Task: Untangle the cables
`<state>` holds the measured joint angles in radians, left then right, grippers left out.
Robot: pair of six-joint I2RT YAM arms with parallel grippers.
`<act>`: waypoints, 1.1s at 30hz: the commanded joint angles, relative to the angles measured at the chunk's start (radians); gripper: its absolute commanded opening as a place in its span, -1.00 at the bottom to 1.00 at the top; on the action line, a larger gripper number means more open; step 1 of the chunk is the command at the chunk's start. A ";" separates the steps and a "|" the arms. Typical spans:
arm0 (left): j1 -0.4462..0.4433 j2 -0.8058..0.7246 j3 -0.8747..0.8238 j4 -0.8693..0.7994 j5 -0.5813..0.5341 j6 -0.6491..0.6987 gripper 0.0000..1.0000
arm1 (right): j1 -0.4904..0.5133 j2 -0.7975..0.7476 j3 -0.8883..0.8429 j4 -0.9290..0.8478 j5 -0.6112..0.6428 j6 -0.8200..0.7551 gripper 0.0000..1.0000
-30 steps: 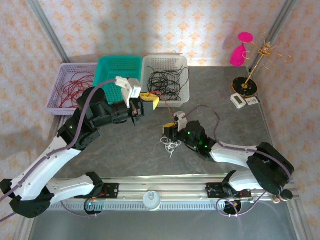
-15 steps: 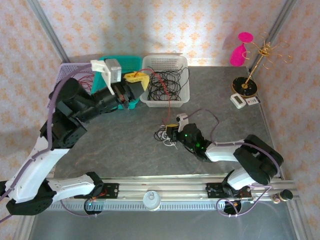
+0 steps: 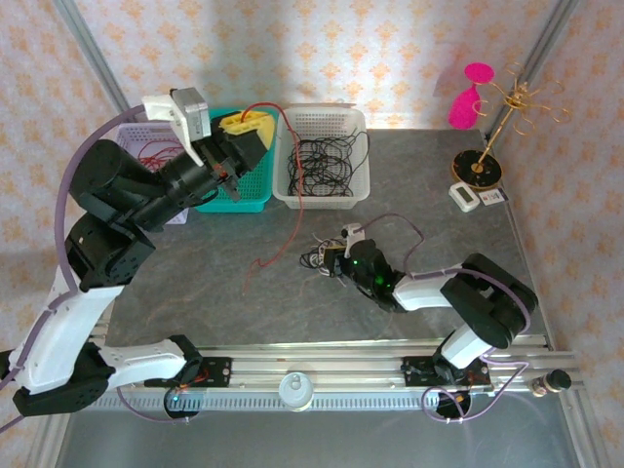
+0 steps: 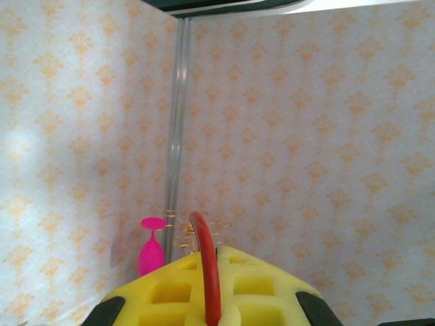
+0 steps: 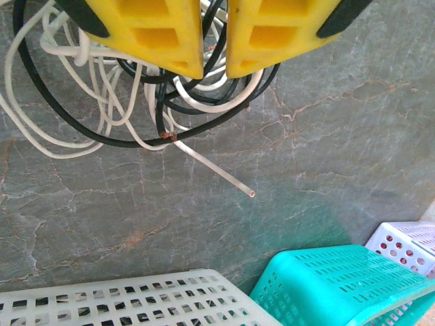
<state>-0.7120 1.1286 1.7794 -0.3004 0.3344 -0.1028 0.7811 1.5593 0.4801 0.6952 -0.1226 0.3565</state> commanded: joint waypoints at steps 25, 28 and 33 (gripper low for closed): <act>0.008 -0.049 -0.307 -0.022 -0.135 -0.032 -1.00 | -0.014 -0.550 0.329 -0.489 -0.474 -0.331 0.27; 0.008 -0.048 -0.308 -0.017 -0.123 -0.039 -1.00 | -0.014 -0.474 0.338 -0.415 -0.515 -0.340 0.27; 0.008 -0.024 -0.280 -0.050 -0.112 -0.046 -1.00 | -0.014 -0.384 0.303 -0.218 -0.537 -0.303 0.25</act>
<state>-0.7116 1.0912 1.4727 -0.3496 0.1986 -0.1337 0.7689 1.1622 0.7944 0.3027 -0.6003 0.0467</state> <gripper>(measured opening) 0.040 0.625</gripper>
